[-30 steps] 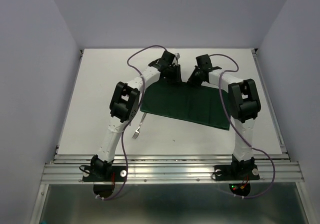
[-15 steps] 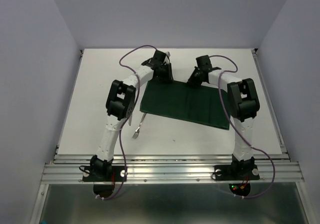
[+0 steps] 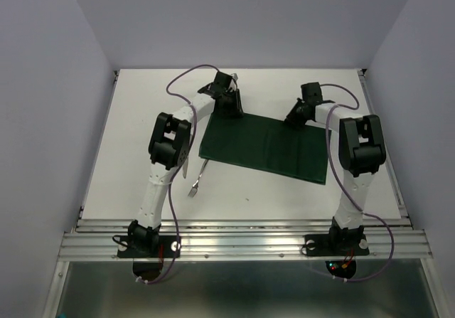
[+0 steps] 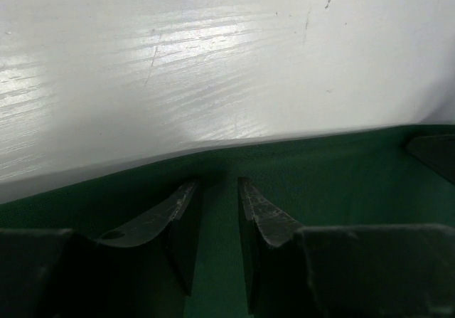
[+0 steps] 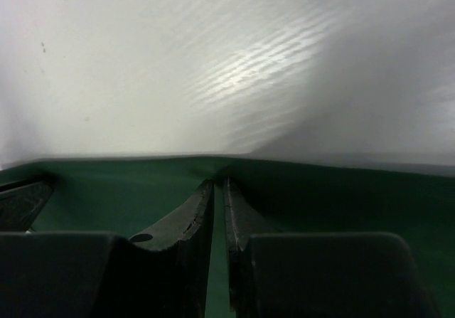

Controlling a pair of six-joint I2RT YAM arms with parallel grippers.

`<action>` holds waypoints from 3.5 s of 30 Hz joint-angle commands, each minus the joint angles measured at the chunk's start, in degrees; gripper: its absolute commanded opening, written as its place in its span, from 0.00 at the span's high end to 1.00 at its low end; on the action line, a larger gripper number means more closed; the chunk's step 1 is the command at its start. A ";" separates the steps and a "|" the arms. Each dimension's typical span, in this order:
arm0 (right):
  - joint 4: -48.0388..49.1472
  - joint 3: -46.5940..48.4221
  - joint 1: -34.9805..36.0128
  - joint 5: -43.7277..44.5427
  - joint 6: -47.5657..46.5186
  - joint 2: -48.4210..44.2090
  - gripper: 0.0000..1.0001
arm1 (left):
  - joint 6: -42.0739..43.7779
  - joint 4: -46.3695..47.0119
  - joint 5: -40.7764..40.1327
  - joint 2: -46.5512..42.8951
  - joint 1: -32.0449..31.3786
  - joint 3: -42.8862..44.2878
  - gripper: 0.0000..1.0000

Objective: Fold the napkin into a case and place the utensils inside
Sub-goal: Smooth out the rectangle-folded napkin at the center of the board, then pick up the rectangle-folded napkin at the center of the board.

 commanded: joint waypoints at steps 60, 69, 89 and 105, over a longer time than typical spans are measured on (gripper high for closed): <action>1.94 -21.33 -24.69 4.51 -12.22 -9.73 0.84 | 3.97 -4.74 -7.77 1.89 9.32 3.26 0.61; 1.77 -20.98 -24.69 4.24 -12.04 -10.25 0.83 | 3.97 -4.12 -7.59 0.40 9.24 1.15 0.62; -7.81 -24.92 -24.69 2.31 -13.80 -33.27 0.51 | 7.31 -6.16 -9.78 -20.32 9.15 -5.31 0.38; -9.57 -35.57 -24.16 -2.09 -14.41 -45.85 0.50 | 7.13 -4.83 -13.65 -20.52 7.04 -25.39 0.19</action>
